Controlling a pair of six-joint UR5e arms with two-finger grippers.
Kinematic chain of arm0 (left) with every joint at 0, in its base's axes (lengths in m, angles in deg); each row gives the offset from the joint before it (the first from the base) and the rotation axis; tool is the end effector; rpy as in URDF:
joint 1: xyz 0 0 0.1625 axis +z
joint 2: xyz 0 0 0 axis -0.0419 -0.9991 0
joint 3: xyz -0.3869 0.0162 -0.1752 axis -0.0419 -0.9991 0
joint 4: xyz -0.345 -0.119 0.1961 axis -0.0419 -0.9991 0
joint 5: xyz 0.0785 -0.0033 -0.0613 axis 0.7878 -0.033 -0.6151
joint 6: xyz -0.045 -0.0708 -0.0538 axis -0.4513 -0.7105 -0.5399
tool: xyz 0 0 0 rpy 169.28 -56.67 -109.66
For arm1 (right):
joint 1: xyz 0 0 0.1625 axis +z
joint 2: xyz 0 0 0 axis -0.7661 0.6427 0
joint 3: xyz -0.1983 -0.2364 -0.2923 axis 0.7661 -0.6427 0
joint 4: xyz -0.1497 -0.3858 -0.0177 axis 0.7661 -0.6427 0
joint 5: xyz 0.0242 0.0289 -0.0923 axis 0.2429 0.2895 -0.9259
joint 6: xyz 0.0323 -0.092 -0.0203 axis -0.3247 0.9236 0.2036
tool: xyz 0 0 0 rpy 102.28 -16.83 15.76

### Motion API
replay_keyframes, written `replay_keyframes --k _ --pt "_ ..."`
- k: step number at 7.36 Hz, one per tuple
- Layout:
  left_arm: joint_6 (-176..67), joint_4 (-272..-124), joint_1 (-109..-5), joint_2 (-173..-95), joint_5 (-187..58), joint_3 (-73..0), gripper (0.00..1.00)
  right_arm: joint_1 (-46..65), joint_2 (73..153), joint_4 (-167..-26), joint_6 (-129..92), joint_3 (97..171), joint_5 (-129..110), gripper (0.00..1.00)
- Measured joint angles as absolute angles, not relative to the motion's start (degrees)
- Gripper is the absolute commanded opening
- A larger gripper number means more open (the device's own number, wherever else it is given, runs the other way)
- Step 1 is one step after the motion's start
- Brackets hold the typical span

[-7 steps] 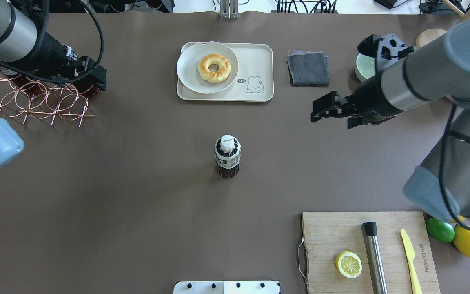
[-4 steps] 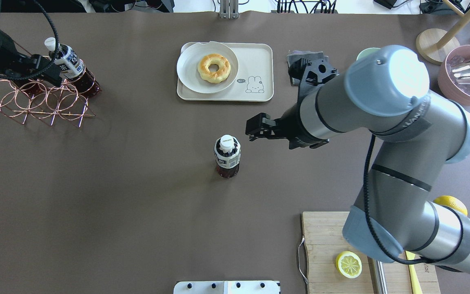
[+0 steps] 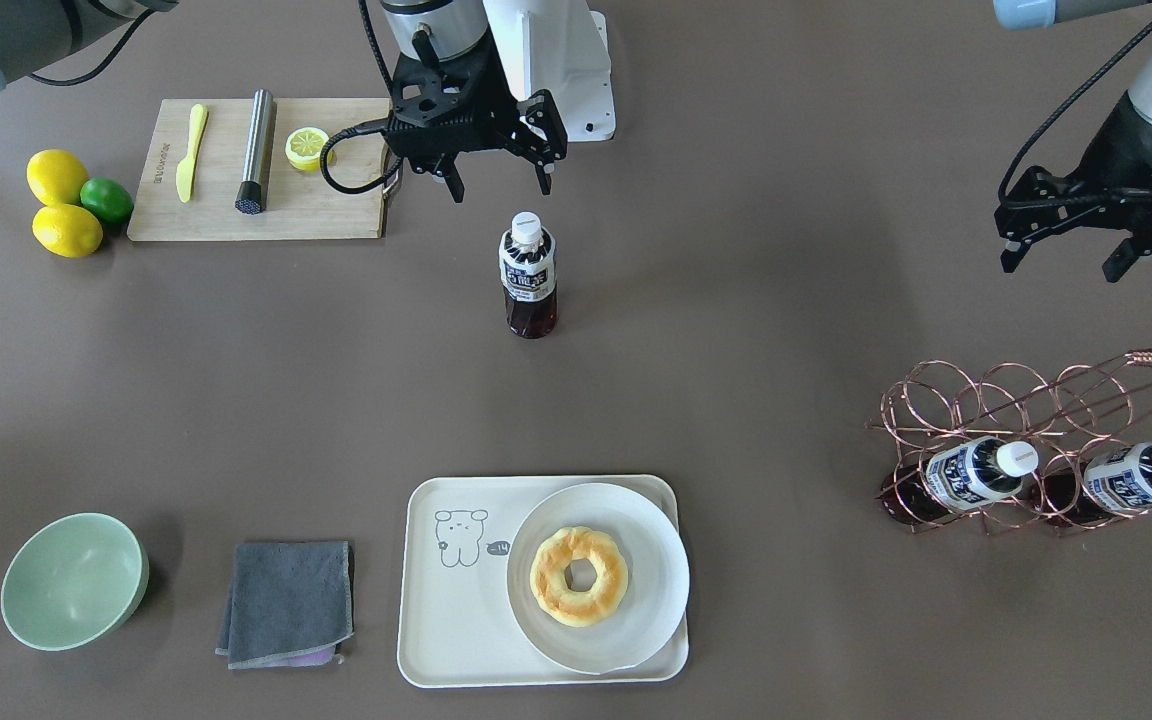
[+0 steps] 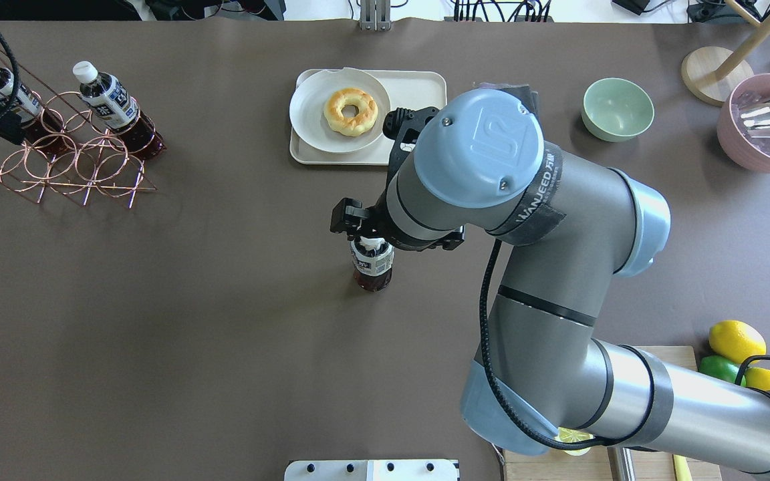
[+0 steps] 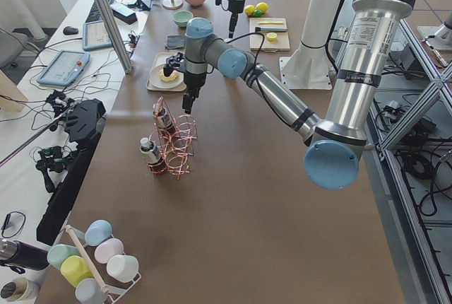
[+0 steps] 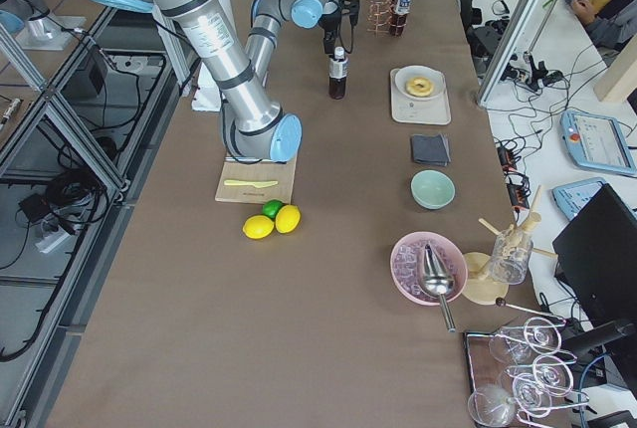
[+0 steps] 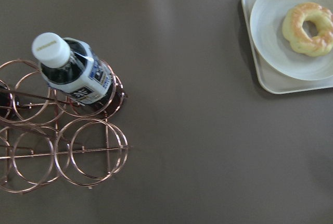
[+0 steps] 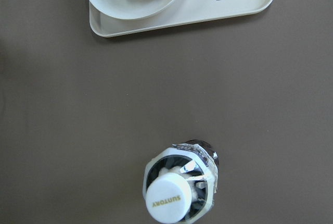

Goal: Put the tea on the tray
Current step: 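Reach the right gripper to the standing bottle while the left arm retracts, then grasp the bottle with the right gripper and carry it onto the tray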

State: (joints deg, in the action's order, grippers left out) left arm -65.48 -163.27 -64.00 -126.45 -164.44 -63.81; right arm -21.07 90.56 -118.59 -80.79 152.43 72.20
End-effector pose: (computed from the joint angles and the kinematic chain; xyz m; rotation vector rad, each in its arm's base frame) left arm 0.1325 -0.5074 0.3452 0.2665 0.7054 0.1181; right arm -0.4679 -0.3818 0.0924 0.1051 -0.9867 0.1621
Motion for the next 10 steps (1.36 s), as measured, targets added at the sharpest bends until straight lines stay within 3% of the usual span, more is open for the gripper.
replay_keyframes --k 3,4,6,7,8,10 --pt "-64.1 -163.3 -66.1 -124.6 -166.9 -64.8 0.97 -23.1 88.5 -119.1 -80.3 148.2 68.2 0.49" --pt "-64.0 -163.3 -66.3 -124.3 -167.3 -64.9 0.97 -23.4 88.4 -119.1 -79.7 147.8 67.4 0.29" --pt "-63.9 -163.3 -66.5 -123.8 -167.5 -64.9 0.97 -23.6 88.2 -119.1 -78.1 147.6 66.0 0.25" --pt "-63.9 -163.3 -66.5 -123.7 -167.5 -64.8 0.97 -23.6 87.5 -119.4 -77.6 147.4 65.3 0.18" --pt "-63.9 -163.3 -66.5 -123.7 -167.5 -64.6 0.97 -23.6 86.4 -120.3 -76.8 146.9 64.8 0.01" --pt "-63.9 -163.3 -66.5 -123.7 -167.4 -64.3 0.97 -23.5 85.4 -121.7 -75.2 146.5 63.9 0.00"
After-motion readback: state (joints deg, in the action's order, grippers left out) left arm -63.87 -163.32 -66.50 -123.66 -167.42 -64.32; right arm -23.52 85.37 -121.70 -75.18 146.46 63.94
